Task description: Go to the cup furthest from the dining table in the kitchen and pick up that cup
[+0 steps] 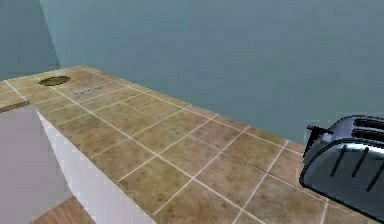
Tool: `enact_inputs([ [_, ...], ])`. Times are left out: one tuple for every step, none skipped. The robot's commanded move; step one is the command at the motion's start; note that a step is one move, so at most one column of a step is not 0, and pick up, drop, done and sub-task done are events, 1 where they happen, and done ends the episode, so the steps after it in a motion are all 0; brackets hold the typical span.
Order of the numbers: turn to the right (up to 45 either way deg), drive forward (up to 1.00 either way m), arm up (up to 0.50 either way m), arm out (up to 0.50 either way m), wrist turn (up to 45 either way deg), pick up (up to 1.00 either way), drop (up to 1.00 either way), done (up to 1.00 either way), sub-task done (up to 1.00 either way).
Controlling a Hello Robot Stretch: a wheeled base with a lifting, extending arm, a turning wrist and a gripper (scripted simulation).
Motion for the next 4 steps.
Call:
enact_inputs([
  [0.0,0.00,0.00,0.00,24.0,0.00,0.00,0.00,0.00],
  [0.0,0.00,-0.12,0.00,0.0,0.00,0.00,0.00,0.00],
  [0.0,0.00,0.00,0.00,0.0,1.00,0.00,0.00,0.00],
  [0.0,0.00,0.10,0.00,0.0,0.00,0.00,0.00,0.00],
])
